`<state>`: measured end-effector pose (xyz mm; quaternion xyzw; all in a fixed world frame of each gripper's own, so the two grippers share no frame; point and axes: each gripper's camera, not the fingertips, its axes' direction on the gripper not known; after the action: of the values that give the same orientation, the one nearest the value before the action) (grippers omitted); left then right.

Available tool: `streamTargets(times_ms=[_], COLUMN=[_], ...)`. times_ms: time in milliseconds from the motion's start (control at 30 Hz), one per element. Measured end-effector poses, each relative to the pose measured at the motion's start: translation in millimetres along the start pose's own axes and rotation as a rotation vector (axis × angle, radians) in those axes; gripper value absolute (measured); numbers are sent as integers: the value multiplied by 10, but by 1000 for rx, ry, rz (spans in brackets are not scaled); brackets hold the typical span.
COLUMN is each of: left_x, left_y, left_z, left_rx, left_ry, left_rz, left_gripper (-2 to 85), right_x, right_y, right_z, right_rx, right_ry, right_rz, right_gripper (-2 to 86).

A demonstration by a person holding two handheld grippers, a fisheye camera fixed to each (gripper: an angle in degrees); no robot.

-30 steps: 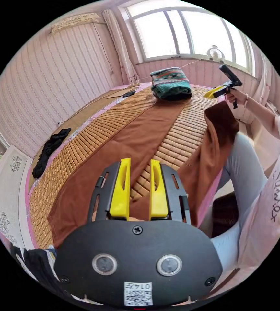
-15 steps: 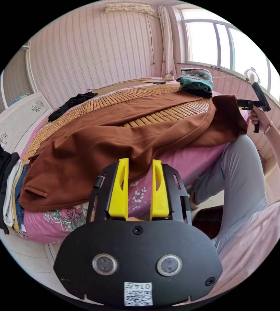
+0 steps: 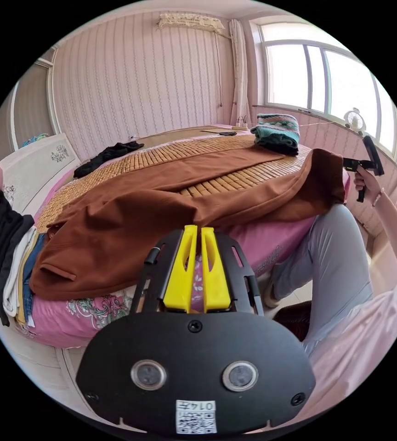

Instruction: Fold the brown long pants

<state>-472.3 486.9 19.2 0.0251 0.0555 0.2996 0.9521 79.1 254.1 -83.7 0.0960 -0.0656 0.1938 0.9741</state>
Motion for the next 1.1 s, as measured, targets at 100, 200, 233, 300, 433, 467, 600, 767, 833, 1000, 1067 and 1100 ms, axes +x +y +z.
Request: streamTargets(times_ms=[100,200,233,300,433,467,600,767,833,1000,1067,1100], left_x=[-200,-357,-369,-330,-16,106,306,155,95,-191,-234,-239], left_y=[-249,-479,-505,-522,-302,-193,81,9,-18,-92,-257,-430], left_z=[-287,-695,-785,-1036,-864,-689,-108,-215,-318,-871,-970,-981], left_rx=[68,163,183,223,131,83,-108,-121,-114,2,32,44], left_ry=[-10,-47,-49,-2,103,122,180,242,259,295,290,259], left_rz=[-17,-46,-45,-7,119,140,105,65,74,17,43,82], left_gripper=[-4,-4,-4,-3,-1,-1,-2,-5,-5,-5,-6,-6], right_x=[5,-125,-204,-281,-77,75,627,888,893,756,722,684], right_y=[-406,-898,-1033,-1112,-738,-554,149,854,882,789,464,343], right_z=[-46,-308,-489,-765,-1023,-926,-336,-213,-264,-678,-751,-745], right_rx=[40,174,250,339,361,293,-29,-66,-90,17,21,21], right_ry=[-17,-90,-131,-169,-107,-66,51,-58,-112,-141,-148,-119], right_rz=[-23,-77,-109,-153,-169,-144,33,207,209,136,111,85], right_gripper=[2,1,1,1,2,2,3,3,4,4,5,5])
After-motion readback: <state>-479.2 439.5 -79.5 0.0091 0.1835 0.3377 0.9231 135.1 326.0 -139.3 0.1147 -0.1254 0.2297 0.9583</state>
